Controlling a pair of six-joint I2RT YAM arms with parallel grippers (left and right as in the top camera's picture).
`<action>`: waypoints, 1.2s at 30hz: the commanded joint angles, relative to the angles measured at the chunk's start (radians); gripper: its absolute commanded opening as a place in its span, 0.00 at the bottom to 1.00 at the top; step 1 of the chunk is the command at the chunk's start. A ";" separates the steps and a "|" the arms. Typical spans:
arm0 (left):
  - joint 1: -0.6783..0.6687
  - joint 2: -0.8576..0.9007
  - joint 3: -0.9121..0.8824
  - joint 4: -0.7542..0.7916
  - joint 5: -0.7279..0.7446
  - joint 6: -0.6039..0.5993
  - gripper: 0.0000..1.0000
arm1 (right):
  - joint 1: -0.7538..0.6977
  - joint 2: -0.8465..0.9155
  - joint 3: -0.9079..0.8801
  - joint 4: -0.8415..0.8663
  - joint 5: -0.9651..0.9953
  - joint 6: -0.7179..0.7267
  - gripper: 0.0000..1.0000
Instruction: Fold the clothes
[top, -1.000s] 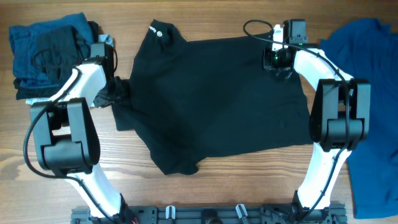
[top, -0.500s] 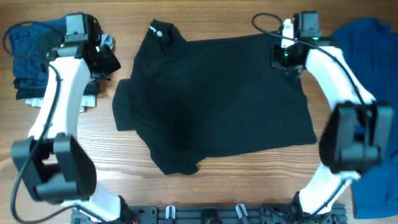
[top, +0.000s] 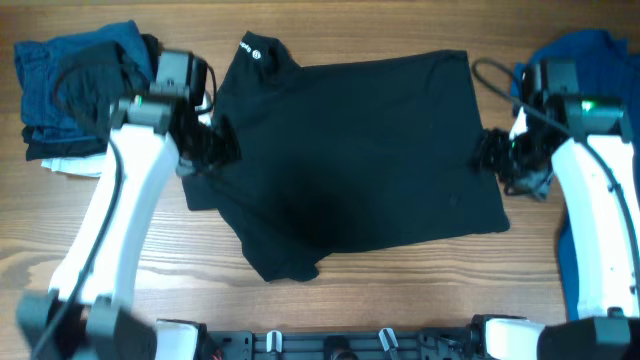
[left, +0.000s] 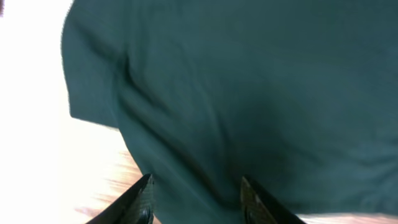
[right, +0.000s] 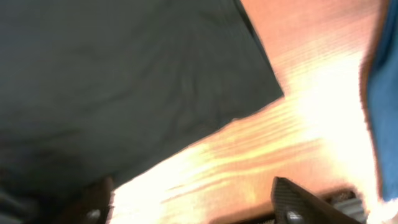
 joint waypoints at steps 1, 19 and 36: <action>-0.070 -0.126 -0.146 0.042 0.019 -0.088 0.52 | -0.021 -0.051 -0.153 0.008 0.035 0.112 0.91; -0.109 -0.147 -0.262 0.188 0.019 -0.093 0.80 | -0.315 -0.030 -0.478 0.396 -0.078 0.029 0.51; -0.106 -0.147 -0.262 0.191 0.011 -0.086 0.92 | -0.312 0.200 -0.478 0.497 -0.131 0.051 0.50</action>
